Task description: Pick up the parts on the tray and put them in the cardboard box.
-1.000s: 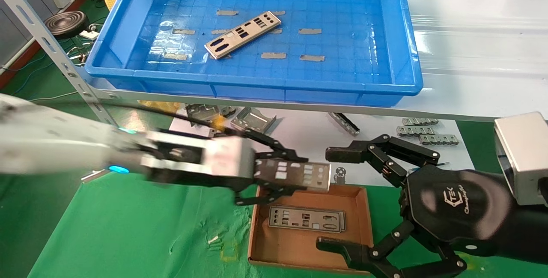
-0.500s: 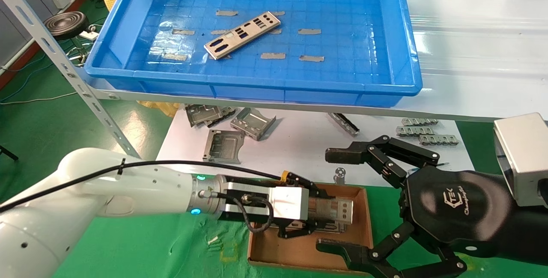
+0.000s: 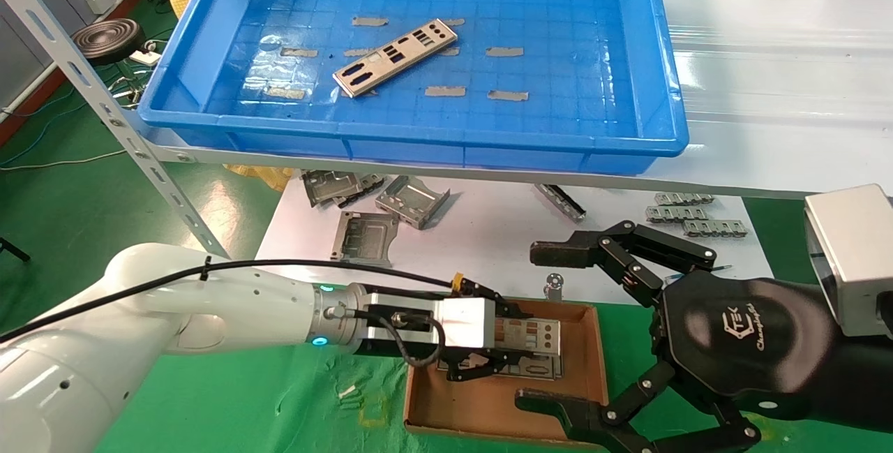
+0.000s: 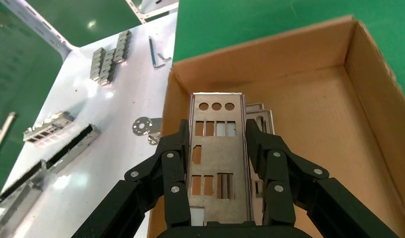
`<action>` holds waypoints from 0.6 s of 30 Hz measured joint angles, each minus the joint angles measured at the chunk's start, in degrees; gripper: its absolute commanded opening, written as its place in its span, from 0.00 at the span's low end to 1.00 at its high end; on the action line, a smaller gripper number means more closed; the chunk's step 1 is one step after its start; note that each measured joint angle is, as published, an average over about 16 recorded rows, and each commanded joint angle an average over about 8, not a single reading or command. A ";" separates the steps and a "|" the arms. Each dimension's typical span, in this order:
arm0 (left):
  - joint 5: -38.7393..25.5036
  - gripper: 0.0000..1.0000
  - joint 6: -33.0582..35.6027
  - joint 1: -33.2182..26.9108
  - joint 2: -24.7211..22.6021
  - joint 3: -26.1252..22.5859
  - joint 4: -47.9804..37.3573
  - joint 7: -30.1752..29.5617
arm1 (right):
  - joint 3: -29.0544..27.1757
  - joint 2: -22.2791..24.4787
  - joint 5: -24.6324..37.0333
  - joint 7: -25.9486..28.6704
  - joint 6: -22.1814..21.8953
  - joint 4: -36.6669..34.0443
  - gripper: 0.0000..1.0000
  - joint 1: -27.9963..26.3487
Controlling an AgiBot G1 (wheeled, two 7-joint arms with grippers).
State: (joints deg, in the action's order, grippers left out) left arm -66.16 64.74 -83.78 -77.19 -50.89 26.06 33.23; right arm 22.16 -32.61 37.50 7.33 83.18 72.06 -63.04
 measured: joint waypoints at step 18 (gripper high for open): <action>4.51 1.00 2.58 -0.77 0.63 -0.86 -1.96 1.91 | 0.01 0.00 0.00 0.00 0.00 0.00 1.00 0.00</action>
State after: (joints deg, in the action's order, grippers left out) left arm -61.65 67.32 -84.55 -76.56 -51.76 24.09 35.14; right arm 22.16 -32.61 37.50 7.32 83.18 72.06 -63.04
